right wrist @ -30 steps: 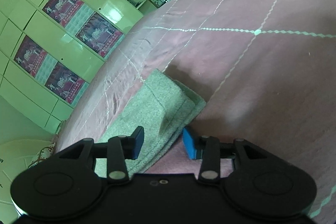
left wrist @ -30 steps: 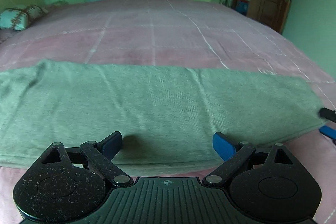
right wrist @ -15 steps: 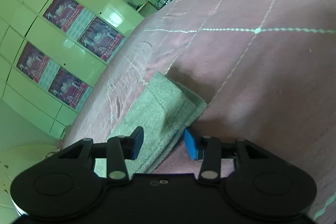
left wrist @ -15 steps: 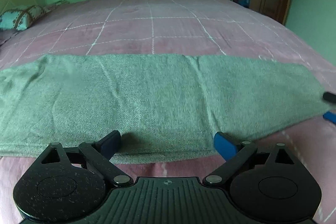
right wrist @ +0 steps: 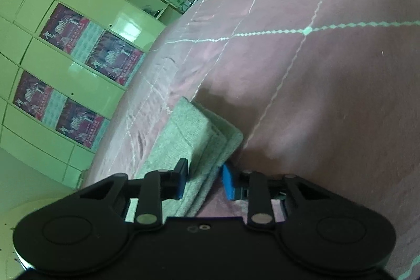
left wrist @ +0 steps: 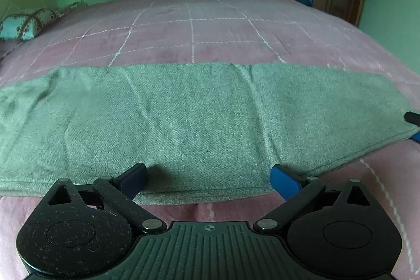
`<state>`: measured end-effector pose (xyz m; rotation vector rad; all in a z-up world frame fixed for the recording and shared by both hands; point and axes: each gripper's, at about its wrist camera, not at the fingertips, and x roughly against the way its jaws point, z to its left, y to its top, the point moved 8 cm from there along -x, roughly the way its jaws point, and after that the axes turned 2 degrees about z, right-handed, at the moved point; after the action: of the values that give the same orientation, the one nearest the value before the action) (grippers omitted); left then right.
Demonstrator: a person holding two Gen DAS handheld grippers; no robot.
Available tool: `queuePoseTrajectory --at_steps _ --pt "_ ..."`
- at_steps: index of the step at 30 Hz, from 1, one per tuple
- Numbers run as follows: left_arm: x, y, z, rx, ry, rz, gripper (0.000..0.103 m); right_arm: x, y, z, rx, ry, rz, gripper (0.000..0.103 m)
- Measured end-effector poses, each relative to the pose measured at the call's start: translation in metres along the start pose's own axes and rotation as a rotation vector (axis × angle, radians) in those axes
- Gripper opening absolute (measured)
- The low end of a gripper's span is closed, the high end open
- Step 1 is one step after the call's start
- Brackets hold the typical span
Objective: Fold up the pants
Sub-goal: 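Grasp the pants cuff end with the right gripper and lift it, then carry the cuff end with the right gripper over toward the waistband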
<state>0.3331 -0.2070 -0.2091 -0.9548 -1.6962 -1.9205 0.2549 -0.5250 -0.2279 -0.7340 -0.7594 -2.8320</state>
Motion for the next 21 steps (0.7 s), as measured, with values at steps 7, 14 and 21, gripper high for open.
queuePoseTrajectory --at_steps 7,14,21 --pt "0.026 0.016 0.041 0.130 -0.118 -0.121 0.091 0.012 0.000 0.046 0.144 -0.027 -0.026 0.006" --pt "0.066 0.007 0.256 0.415 0.051 -0.191 0.091 0.009 -0.073 0.181 0.421 0.090 -0.006 0.006" --pt "0.094 -0.049 0.396 0.574 0.147 -0.208 0.091 -0.010 -0.214 0.311 0.648 0.254 0.125 0.005"
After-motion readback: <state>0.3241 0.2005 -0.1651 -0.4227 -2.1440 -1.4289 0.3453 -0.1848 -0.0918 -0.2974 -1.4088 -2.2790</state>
